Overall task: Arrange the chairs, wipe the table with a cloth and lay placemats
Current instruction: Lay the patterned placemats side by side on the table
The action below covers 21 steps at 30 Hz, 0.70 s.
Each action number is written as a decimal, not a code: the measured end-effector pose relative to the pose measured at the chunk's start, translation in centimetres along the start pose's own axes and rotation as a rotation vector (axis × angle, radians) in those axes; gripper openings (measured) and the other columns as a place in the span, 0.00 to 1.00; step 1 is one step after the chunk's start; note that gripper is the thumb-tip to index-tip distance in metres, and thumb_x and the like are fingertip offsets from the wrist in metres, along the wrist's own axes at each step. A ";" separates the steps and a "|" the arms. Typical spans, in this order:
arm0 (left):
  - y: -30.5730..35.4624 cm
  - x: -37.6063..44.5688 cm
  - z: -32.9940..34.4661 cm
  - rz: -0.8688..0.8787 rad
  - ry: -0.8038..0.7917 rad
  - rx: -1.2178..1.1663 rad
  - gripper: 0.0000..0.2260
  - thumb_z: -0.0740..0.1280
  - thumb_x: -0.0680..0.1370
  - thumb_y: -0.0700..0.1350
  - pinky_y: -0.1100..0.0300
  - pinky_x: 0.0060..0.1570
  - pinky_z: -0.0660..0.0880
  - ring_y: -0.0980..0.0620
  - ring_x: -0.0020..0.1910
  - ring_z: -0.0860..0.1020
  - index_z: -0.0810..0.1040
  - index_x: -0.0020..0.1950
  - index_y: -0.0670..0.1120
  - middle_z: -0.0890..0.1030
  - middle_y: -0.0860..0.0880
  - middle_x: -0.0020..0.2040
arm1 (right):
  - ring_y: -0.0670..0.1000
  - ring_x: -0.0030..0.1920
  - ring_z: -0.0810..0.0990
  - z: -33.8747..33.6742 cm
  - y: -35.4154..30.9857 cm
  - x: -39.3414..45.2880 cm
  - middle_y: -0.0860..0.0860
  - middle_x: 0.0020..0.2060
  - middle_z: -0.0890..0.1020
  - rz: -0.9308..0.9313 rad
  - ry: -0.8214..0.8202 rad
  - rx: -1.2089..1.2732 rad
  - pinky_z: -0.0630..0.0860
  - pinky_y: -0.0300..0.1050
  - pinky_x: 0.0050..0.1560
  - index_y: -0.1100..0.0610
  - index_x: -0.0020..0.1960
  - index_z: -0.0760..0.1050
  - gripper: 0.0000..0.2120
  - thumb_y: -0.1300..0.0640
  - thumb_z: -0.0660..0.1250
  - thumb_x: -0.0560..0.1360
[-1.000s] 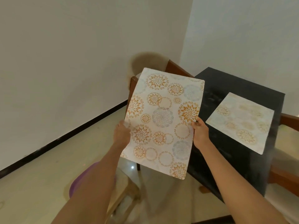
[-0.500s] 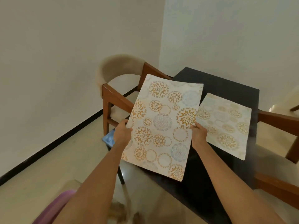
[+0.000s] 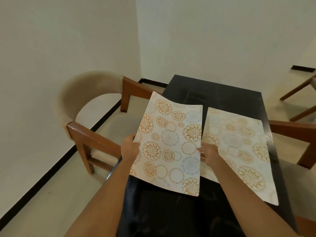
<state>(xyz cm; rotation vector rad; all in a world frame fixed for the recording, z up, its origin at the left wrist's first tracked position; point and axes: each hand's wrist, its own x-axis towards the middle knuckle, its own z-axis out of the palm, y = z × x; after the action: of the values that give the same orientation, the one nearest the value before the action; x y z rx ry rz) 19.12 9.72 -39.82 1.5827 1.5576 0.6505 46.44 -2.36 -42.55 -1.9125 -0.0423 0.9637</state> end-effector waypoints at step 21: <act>-1.8 11.8 6.3 -0.099 -0.082 0.141 0.10 0.64 0.78 0.36 0.54 0.43 0.74 0.42 0.49 0.79 0.79 0.57 0.38 0.81 0.39 0.52 | 0.50 0.34 0.77 2.3 -1.5 7.5 0.61 0.51 0.82 0.018 0.205 -0.092 0.77 0.33 0.27 0.68 0.58 0.78 0.13 0.70 0.66 0.73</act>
<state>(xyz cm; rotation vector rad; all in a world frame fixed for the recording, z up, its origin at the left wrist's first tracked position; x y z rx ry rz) 24.57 19.97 -46.80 1.6020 1.6393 0.4248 50.64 3.20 -46.45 -2.0911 0.0512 0.7840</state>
